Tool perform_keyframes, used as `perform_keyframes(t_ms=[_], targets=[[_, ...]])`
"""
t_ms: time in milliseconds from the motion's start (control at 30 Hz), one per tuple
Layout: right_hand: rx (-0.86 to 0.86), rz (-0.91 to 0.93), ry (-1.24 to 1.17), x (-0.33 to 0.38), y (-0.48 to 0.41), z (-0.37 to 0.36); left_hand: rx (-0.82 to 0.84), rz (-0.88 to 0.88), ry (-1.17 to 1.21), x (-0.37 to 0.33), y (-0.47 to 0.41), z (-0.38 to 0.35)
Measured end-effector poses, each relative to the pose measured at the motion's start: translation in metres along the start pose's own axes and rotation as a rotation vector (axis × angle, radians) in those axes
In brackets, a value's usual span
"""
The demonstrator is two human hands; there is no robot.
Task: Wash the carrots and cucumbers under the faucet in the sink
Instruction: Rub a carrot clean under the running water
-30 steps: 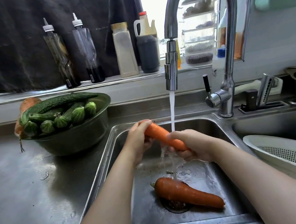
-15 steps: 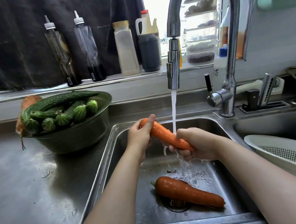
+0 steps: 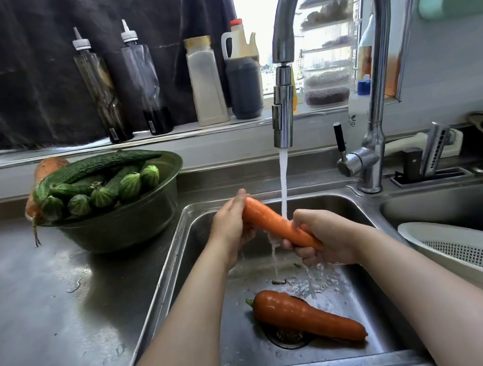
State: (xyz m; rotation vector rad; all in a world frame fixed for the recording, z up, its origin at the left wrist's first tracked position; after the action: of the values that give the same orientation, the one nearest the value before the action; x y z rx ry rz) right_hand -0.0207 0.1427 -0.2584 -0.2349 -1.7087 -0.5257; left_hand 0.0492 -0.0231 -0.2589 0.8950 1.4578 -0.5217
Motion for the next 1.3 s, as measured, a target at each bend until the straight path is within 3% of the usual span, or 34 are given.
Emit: perform_keyframes(t_ms=[100, 200, 400, 700, 933, 1167, 1300], targets=[[-0.035, 0.000, -0.042, 0.003, 0.004, 0.003, 0.098, 0.094, 0.210, 0.000, 0.006, -0.004], [-0.085, 0.015, 0.117, 0.002, 0.007, 0.001, 0.152, 0.113, 0.290, -0.001, 0.008, -0.007], [-0.216, 0.003, 0.314, -0.003, 0.006, 0.002, 0.212, 0.028, 0.083, 0.000, 0.014, -0.014], [-0.170, 0.059, 0.064, -0.006, 0.002, -0.002, 0.333, -0.019, -0.093, 0.006, 0.021, -0.033], [0.046, 0.133, -0.050, 0.003, 0.004, -0.007, 0.344, -0.020, -0.005, -0.001, 0.019, -0.019], [-0.161, 0.184, 0.065, 0.005, 0.002, -0.009, 0.325, -0.021, -0.084, 0.006, 0.014, -0.019], [-0.229, 0.134, 0.133, 0.005, 0.002, -0.008, 0.209, -0.070, -0.119, 0.003, 0.016, -0.020]])
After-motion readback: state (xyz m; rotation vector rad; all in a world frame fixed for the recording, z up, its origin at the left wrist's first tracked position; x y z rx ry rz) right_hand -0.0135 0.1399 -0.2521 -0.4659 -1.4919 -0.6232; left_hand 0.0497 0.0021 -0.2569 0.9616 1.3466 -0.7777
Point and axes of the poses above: each hand's wrist, its own y-axis away from the middle knuckle, its own z-axis out of the back of the hand, x = y × z, the point moved 4 cm from there along -y, towards the middle knuckle, and after that the axes turned 7 degrees about z, right-handed, at the moved point
